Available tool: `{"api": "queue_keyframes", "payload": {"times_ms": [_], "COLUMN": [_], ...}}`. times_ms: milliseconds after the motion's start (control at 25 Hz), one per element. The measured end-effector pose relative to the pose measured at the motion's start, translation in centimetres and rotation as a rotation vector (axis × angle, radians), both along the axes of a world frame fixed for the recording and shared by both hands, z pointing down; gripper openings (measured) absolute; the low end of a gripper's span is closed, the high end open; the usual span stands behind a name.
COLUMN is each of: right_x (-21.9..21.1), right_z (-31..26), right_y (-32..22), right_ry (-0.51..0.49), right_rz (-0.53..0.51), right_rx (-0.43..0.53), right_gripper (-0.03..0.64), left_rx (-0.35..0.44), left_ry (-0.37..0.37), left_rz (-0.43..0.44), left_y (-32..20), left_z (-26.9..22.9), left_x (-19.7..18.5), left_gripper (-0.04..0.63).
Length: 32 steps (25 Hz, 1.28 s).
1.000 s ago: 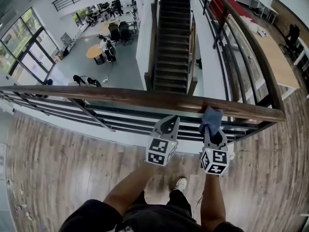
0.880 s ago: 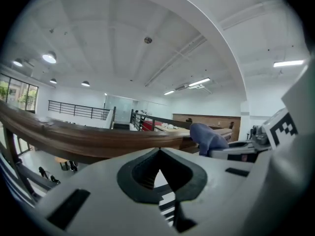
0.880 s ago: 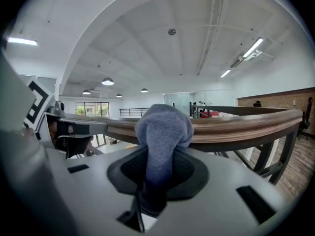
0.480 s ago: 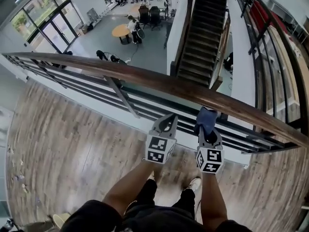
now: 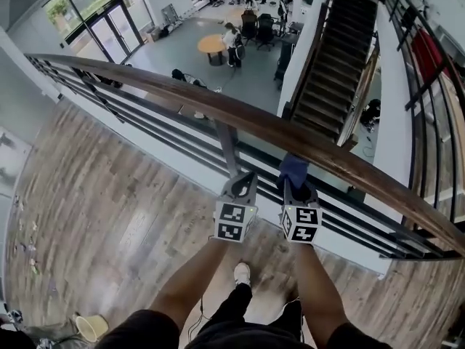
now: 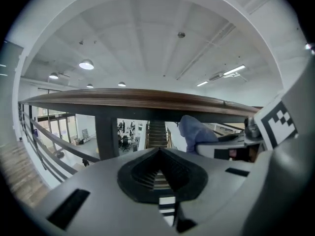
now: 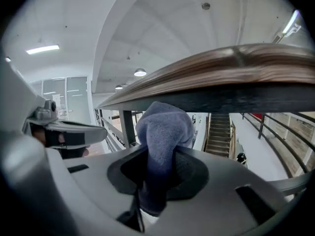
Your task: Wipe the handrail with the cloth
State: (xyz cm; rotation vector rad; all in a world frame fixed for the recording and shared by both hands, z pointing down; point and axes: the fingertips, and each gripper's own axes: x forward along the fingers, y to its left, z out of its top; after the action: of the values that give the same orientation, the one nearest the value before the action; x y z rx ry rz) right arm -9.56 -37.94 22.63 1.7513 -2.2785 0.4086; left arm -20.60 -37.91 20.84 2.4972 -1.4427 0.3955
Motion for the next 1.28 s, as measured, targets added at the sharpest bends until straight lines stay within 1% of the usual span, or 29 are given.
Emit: {"api": "queue_keyframes", "payload": {"times_ms": [120,200,320,440,560,680,800,960,1000,1080,1160,1280], "right_x": [-4.4,-7.0,-10.4,-13.3,-15.6,-16.5,-16.5,-15.5,-15.5,-15.7,-15.7,-15.2], "right_z": [1.1,2.0,3.3,4.4,5.7,6.6,7.6,9.1,9.2,9.1,9.0,9.0], "right_y": [-3.7,-5.9,-8.5,-10.1,-11.7,-13.2,-14.2,-14.9,-15.0,-15.1,-15.2,-14.8], "right_ry": [0.0,0.002,0.003,0.021,0.051,0.061,0.063,0.073,0.075,0.082,0.07,0.063], "right_rz": [-0.021,-0.034,-0.054,-0.078,-0.094,-0.08,-0.059,-0.033,-0.036,-0.053,-0.057,-0.053], "right_rx": [-0.008,-0.024,-0.057,-0.09,-0.116,-0.139,-0.172,-0.272,-0.278,-0.263,-0.254,-0.271], "right_gripper": [0.087,0.087,0.087,0.087,0.087,0.087,0.087,0.087,0.087,0.087,0.087,0.087], "left_rx": [0.015,0.012,-0.013,-0.059,-0.063,-0.047,-0.053,-0.061,-0.06,-0.059,-0.06,-0.066], "left_ry": [-0.027,-0.027,0.01,0.044,0.06,0.032,0.021,0.02,0.022,0.022,0.017,0.015], "left_rz": [-0.031,-0.051,-0.085,-0.114,-0.135,-0.141,-0.132,-0.126,-0.127,-0.127,-0.127,-0.133], "left_y": [-2.2,-3.5,-4.8,-5.0,-5.2,-5.6,-5.2,-4.8,-4.9,-5.0,-5.1,-5.0], "left_z": [0.8,1.5,2.4,2.6,2.6,3.5,4.3,4.9,4.9,5.0,5.1,5.1], "left_x": [-4.1,-6.3,-9.2,-11.1,-12.9,-14.1,-14.2,-13.6,-13.5,-13.3,-13.0,-12.8], "left_gripper": [0.002,0.002,0.002,0.002,0.003,0.003,0.002,0.002,0.002,0.003,0.002,0.002]}}
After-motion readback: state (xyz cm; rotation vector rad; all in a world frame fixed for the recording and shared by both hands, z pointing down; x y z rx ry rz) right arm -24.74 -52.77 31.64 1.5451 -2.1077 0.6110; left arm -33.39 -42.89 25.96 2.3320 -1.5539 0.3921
